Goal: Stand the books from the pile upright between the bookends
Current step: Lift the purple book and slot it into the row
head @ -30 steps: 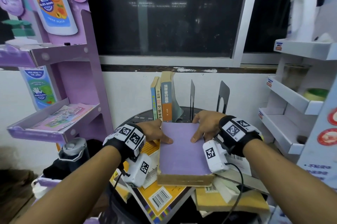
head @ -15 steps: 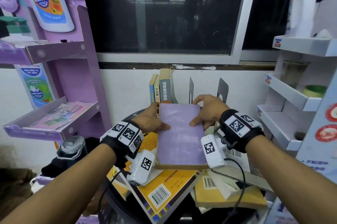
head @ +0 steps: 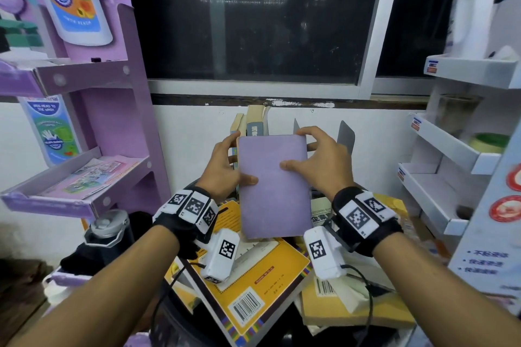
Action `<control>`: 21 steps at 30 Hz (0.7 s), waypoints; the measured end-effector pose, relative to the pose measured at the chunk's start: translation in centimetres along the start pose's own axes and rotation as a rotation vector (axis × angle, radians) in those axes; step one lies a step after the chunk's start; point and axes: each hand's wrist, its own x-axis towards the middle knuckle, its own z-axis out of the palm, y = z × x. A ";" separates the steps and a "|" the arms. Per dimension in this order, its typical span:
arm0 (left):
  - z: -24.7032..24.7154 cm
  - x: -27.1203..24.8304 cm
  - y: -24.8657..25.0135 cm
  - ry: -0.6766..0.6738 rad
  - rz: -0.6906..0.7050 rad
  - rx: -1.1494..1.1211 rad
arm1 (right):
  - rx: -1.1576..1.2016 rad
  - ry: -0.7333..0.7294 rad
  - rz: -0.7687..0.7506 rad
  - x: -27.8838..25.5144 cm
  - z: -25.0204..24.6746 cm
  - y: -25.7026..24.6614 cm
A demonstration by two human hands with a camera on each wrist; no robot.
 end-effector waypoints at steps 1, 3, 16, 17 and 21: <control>0.0 0.0 -0.1 -0.016 -0.006 -0.004 | -0.003 0.015 -0.008 -0.3 0.2 0.1; 0.0 0.0 -0.3 -0.044 -0.006 -0.004 | -0.004 0.028 -0.026 -0.7 0.6 0.4; -0.6 -0.9 -0.5 -0.163 0.078 -0.148 | 0.160 -0.073 0.024 0.2 1.2 1.2; -0.6 -1.1 -0.6 -0.170 0.083 -0.158 | 0.210 -0.106 0.028 0.2 1.0 1.2; -0.5 -1.6 -0.9 -0.168 0.094 -0.200 | 0.272 -0.181 0.021 0.5 0.4 1.2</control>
